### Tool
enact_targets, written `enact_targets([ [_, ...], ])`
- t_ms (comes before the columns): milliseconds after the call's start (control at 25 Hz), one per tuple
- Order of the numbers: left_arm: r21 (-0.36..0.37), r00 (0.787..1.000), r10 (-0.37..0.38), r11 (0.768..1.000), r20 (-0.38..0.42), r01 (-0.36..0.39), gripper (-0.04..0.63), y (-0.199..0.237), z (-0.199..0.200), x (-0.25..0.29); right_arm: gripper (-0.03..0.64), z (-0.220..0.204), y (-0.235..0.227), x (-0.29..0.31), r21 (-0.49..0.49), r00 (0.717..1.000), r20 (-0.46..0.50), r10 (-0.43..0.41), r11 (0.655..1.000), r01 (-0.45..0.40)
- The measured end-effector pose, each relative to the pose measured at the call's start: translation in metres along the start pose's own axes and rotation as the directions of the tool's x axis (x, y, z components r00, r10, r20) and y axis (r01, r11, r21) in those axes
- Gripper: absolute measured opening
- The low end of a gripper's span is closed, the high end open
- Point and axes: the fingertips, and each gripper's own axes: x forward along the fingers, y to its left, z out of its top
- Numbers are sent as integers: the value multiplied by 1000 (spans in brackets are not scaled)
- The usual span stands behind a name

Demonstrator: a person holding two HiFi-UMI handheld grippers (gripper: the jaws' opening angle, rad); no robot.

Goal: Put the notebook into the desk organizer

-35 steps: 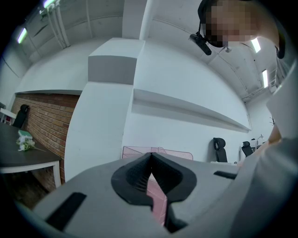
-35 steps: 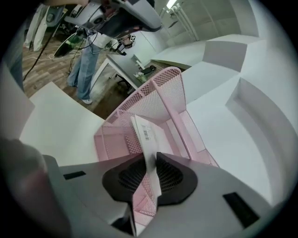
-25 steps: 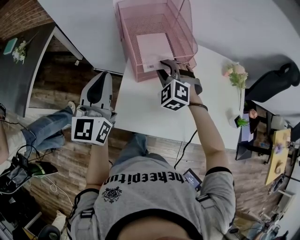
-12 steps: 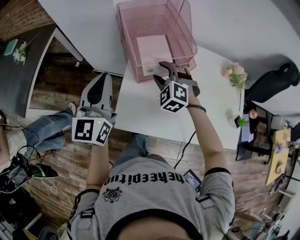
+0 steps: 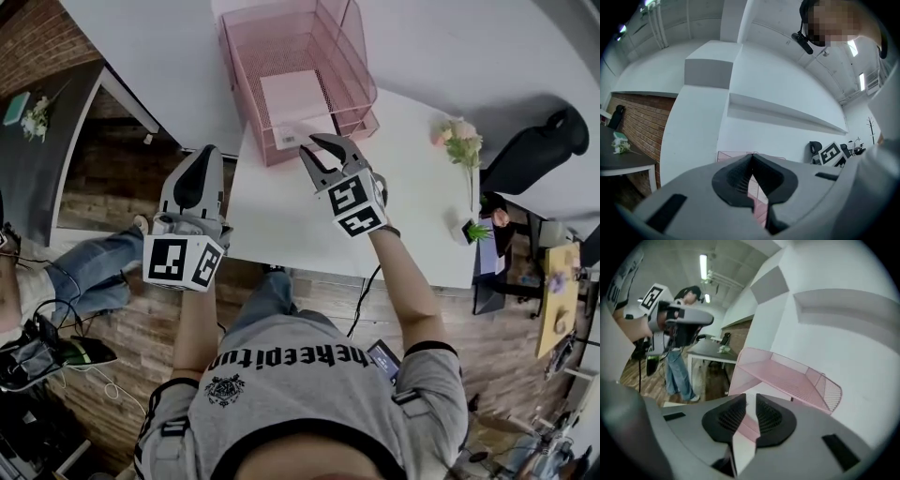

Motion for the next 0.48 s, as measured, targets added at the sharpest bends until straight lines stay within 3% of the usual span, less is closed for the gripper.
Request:
enact_targets([
  [80,3,1000,-12,1000,5,12,5,-6,3,-1,5,8,-8,-12,87,998,46,-43,995,39],
  [480,16,997,-71,997,33,70,5,-34,19,-6,2,24,-11,-53,234,986,122,-114,969,83],
])
